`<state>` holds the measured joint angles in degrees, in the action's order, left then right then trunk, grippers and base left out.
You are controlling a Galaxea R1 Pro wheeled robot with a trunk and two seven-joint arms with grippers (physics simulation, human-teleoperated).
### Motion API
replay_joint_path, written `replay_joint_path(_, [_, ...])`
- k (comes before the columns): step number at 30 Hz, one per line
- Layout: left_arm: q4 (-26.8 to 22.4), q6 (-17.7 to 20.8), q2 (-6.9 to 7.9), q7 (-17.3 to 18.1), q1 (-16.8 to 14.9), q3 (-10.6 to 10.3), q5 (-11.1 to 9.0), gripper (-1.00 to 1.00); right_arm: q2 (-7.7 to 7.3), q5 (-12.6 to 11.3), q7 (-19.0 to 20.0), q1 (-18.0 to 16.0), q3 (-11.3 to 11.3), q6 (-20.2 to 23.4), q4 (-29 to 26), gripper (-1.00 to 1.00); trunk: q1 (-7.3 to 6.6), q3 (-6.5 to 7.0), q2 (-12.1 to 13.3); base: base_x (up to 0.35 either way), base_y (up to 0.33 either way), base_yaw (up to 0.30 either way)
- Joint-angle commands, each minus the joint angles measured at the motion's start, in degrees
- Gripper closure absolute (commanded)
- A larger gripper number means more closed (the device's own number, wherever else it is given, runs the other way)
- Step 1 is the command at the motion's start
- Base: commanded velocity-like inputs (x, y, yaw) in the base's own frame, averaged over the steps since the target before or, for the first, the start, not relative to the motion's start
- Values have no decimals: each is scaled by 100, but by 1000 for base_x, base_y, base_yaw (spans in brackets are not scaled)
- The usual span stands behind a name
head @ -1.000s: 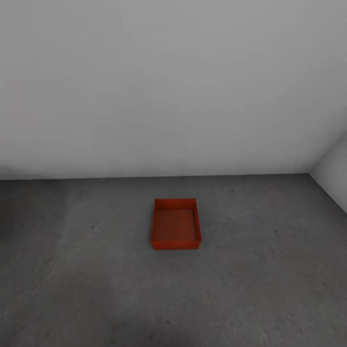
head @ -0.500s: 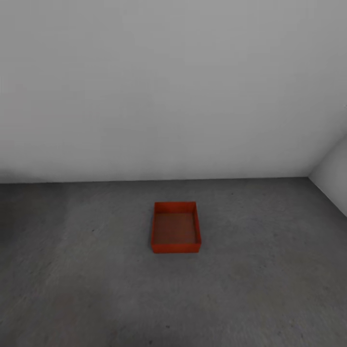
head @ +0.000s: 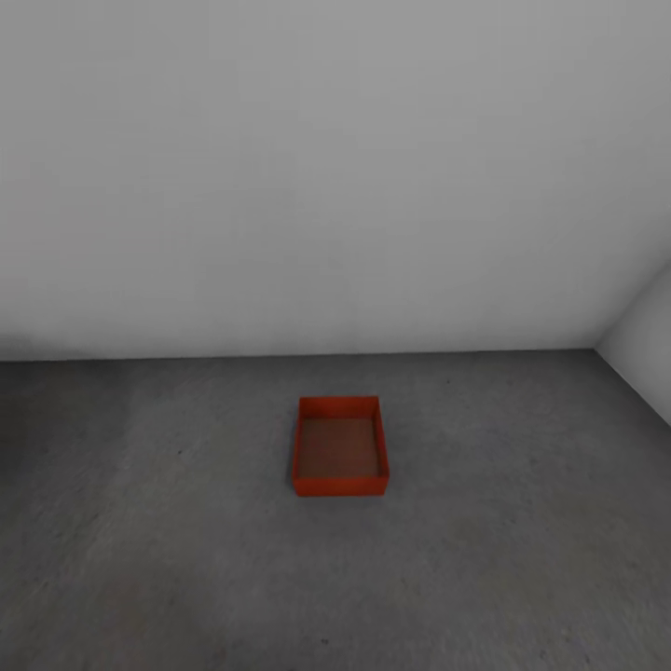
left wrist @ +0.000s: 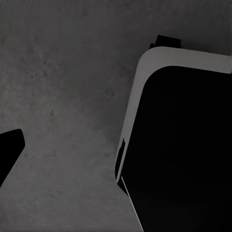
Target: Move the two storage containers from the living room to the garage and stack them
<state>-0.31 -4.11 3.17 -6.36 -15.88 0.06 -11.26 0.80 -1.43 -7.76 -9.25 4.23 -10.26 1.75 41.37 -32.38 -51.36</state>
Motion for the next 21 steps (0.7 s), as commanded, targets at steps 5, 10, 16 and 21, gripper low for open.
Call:
replay_joint_path(5, [5,-19,0,-5,-3,-5,-34,-100,-17,-50,11,28,34,-139,19,-100,0,43,-3,0,0,0])
replay_joint_path(10, [5,-19,0,-5,-3,-3,-34,-100,-18,-50,11,29,36,-142,19,-100,0,90,-3,0,0,0])
replay_joint_path(16, [5,-19,0,-5,-3,-4,-34,-100,-12,-47,12,29,41,-135,19,-100,0,146,-3,0,0,0])
replay_joint_path(21, [5,-19,0,-5,-3,-7,-34,-100,-7,-44,12,29,41,-127,19,-100,0,193,-3,0,0,0])
